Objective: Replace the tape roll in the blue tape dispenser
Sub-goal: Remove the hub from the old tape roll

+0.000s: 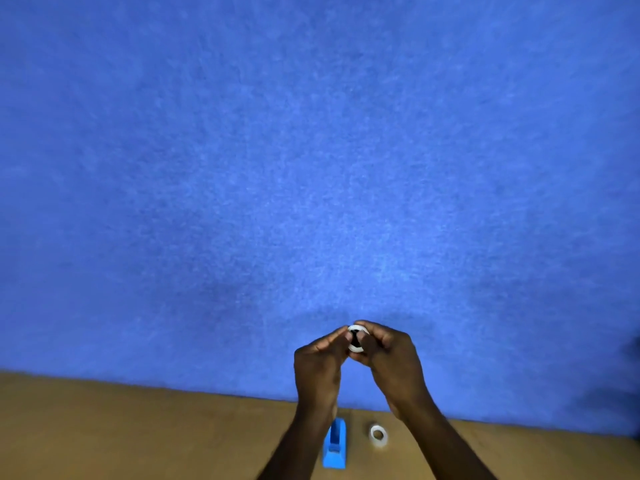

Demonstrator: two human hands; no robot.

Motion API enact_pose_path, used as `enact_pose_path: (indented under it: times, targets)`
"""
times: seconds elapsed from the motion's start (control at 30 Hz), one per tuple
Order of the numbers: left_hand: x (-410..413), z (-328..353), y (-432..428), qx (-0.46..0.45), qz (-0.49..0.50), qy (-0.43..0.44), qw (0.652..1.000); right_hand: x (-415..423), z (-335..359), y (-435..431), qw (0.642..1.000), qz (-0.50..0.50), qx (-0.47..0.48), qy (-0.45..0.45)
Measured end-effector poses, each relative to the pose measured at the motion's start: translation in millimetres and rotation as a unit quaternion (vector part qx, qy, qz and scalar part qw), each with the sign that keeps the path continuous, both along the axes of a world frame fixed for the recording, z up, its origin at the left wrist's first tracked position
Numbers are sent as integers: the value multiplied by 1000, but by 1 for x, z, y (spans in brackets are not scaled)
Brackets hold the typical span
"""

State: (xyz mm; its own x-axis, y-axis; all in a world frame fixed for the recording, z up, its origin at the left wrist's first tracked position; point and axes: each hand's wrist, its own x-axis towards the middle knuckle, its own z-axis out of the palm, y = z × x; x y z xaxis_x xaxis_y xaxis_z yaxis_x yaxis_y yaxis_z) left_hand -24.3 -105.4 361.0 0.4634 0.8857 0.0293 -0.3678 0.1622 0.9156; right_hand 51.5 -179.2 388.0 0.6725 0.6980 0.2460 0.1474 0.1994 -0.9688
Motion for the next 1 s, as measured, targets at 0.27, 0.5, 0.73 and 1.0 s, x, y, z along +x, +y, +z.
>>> enact_pose_path:
  times: [0.27, 0.5, 0.73, 1.0]
  targets:
    - [-17, 10, 17, 45, -26, -28, 998, -17, 18, 15, 998, 17, 13, 57]
    - [-20, 17, 47, 22, -39, -33, 998, -29, 22, 40, 1000, -15, 11, 21]
    - [-16, 18, 51, 39, 1, -12, 999, -26, 23, 50, 999, -39, 10, 6]
    - [-10, 21, 49, 57, -6, -16, 998, -8, 32, 44, 999, 26, -1, 27]
